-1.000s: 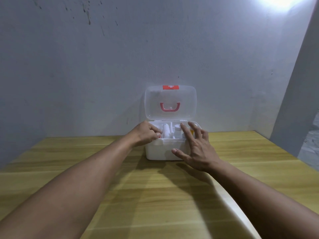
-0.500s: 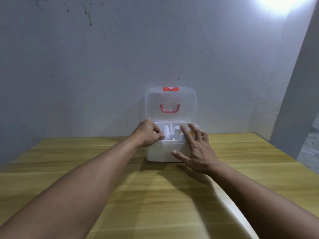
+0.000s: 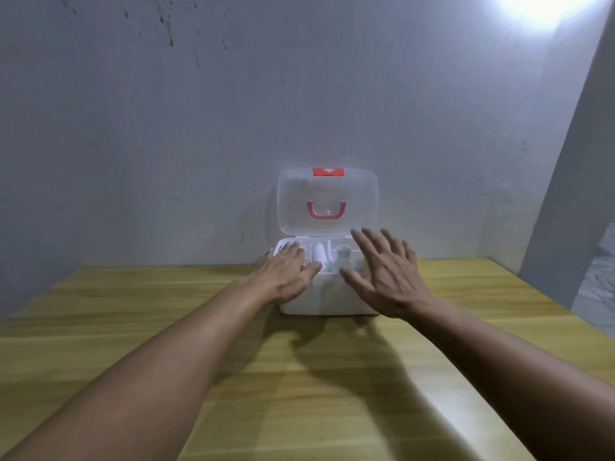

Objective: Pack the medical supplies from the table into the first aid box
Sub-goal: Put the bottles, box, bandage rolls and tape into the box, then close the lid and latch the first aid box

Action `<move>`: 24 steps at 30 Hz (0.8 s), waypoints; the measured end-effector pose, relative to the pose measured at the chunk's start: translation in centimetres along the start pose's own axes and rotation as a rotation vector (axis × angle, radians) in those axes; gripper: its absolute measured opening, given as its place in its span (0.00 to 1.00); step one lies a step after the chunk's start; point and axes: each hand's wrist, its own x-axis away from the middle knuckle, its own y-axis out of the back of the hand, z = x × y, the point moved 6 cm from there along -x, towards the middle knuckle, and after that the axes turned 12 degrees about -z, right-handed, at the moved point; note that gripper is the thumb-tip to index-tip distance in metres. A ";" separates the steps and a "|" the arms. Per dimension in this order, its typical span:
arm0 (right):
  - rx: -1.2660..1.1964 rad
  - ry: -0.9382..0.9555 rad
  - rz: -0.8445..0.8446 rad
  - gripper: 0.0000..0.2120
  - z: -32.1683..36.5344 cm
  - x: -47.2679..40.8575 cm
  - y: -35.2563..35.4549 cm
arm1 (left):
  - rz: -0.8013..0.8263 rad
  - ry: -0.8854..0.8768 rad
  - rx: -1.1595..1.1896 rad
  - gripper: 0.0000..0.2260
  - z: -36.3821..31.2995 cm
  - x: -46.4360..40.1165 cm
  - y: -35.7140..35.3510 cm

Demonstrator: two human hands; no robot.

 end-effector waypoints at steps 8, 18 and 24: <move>-0.062 0.009 -0.177 0.26 1.4 -11.2 2.0 | -0.023 -0.029 -0.043 0.29 0.7 -0.9 -0.6; 0.200 0.053 -0.068 0.26 1.4 -18.1 -0.3 | 0.032 -0.027 -0.050 0.31 1.0 -1.3 -1.0; 0.126 0.189 -0.154 0.13 2.9 -17.6 2.7 | 0.066 -0.024 -0.050 0.30 0.4 -0.7 -0.4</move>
